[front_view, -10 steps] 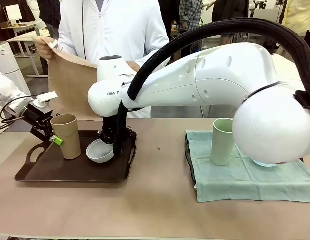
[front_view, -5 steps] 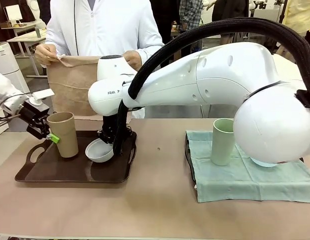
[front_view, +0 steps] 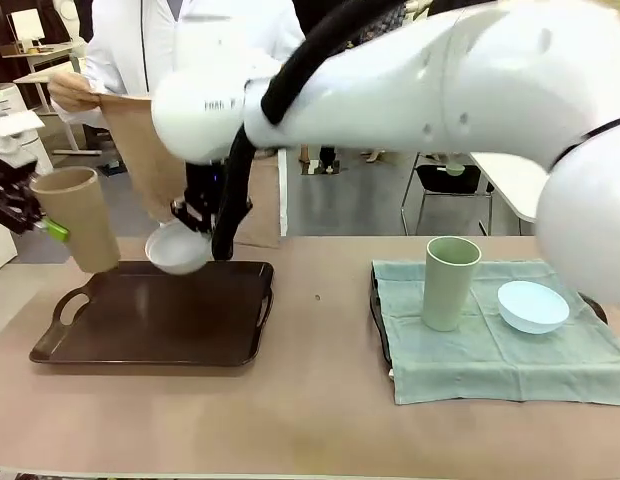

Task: Set up a tray with a mat and arrange the tableware.
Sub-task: Pick up the Picnic Bowl and Reusable plastic cup from the Handle tray in front of the human's position and hold them in the air.

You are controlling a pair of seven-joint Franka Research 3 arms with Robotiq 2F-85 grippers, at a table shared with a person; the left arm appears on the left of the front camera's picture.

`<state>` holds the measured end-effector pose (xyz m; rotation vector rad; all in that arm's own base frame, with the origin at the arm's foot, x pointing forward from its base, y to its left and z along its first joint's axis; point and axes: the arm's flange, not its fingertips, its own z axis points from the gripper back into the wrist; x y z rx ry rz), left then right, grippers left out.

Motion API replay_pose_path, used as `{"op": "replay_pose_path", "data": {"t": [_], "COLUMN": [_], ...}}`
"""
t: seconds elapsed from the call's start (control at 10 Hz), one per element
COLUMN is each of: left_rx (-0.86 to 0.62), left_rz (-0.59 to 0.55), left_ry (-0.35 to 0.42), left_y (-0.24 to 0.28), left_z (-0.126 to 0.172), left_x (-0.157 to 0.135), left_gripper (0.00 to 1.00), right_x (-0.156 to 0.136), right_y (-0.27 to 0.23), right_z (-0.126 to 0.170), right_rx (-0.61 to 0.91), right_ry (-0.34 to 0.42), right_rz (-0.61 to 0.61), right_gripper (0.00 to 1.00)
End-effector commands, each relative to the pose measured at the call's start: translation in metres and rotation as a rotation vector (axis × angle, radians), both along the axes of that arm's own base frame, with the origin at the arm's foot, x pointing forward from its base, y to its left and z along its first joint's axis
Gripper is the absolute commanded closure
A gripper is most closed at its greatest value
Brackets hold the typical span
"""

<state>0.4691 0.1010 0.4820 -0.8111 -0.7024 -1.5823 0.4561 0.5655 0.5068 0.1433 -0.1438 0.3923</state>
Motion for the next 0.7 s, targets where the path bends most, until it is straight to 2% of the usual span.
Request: {"op": "replay_pose_path", "data": {"t": [0.0,0.1,0.2,0.3,0.4,0.6], "left_rx": [0.044,0.055,0.058,0.062,0.046,0.046], "left_rz": [0.018,0.027,0.033,0.046,0.019,0.019], "left_ry": [-0.033,-0.056,-0.051,-0.015,-0.070,-0.070], "left_y": [-0.008,-0.009,-0.008,-0.008,-0.004,-0.004], "left_z": [0.034,0.049,0.057,0.048,0.063,0.063], "left_x": [-0.030,-0.046,-0.055,-0.056,-0.044,-0.044], "left_gripper": [0.70,0.70,0.70,0.70,0.70,0.70], "right_x": [-0.032,-0.044,-0.050,-0.049,-0.044,-0.044], "right_y": [-0.016,-0.018,-0.021,-0.029,-0.019,-0.019], "right_z": [0.036,0.054,0.064,0.060,0.076,0.076], "right_rx": [-0.068,-0.096,-0.095,-0.083,-0.055,-0.055], "right_ry": [-0.075,-0.109,-0.105,-0.092,-0.088,-0.088], "right_rz": [-0.040,-0.059,-0.063,-0.050,-0.018,-0.018], "right_gripper": [1.00,1.00,1.00,1.00,1.00,1.00]}}
